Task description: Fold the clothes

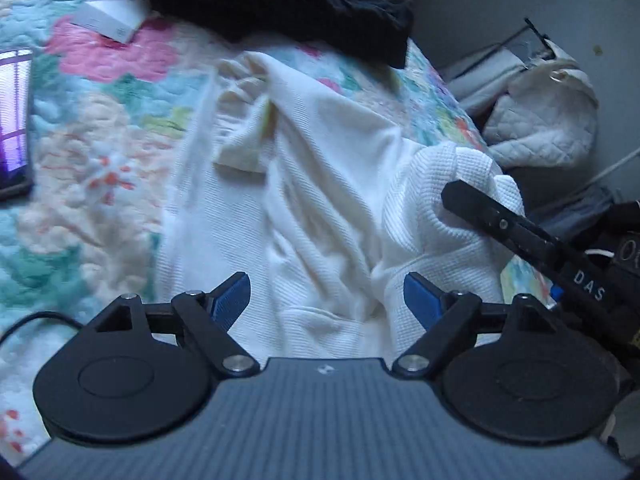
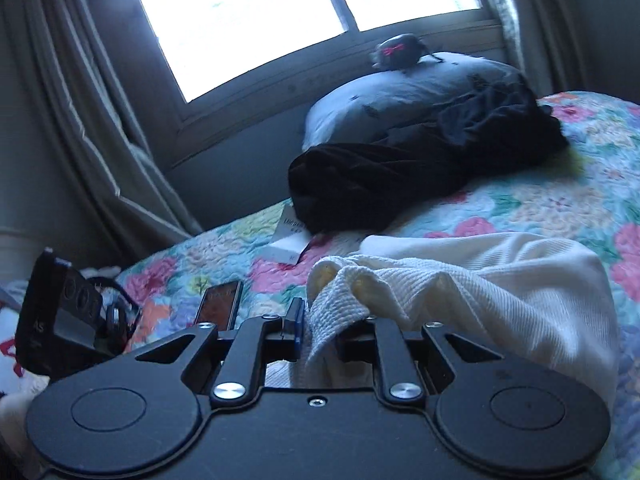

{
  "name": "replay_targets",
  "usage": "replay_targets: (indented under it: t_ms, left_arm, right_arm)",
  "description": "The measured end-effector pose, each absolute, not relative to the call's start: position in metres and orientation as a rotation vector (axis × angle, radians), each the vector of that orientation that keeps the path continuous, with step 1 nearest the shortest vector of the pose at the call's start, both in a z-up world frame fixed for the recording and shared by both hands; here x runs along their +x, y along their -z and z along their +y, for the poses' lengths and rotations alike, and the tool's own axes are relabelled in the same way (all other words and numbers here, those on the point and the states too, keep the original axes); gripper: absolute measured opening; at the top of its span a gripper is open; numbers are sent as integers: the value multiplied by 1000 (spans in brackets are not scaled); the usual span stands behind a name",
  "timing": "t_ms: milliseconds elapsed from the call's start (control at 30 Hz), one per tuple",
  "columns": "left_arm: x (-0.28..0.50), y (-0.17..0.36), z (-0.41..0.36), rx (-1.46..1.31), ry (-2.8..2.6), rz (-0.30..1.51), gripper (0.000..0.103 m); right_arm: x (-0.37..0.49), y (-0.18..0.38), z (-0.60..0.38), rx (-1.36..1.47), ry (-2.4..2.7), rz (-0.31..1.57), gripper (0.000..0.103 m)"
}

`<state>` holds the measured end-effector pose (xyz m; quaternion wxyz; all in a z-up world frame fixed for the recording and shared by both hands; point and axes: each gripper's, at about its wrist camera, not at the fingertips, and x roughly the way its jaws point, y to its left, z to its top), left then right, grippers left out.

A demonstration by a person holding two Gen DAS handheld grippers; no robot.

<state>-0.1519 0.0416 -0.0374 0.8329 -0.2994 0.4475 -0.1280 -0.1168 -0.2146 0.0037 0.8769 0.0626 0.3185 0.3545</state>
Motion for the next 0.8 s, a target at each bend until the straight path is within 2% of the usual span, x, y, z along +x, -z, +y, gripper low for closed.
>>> replay_targets:
  t_ms: [167,267,533,733,767,800]
  left_arm:
    - [-151,58,73,-703,236,964,84]
    - [-150,60,63,-657,267,969,84]
    - [-158,38,16,-487,504,890,85]
    - [-139,59,-7,-501,430,875,90]
    - [-134,65,-9,-497,402,874,85]
    - [-131,70,-11,-478,369,886,55]
  right_arm:
    - [-108,28,-168,99,-759,801,19]
    - [-100,41,-182,204,-756,881,19]
    - [-82,30,-217,390,-759,999,20]
    - [-82,38,-207,405,-842,1077,21]
    - [-83,37,-211,403,-835,1068,25]
    - [-84,36,-217,414,-831,1060,25]
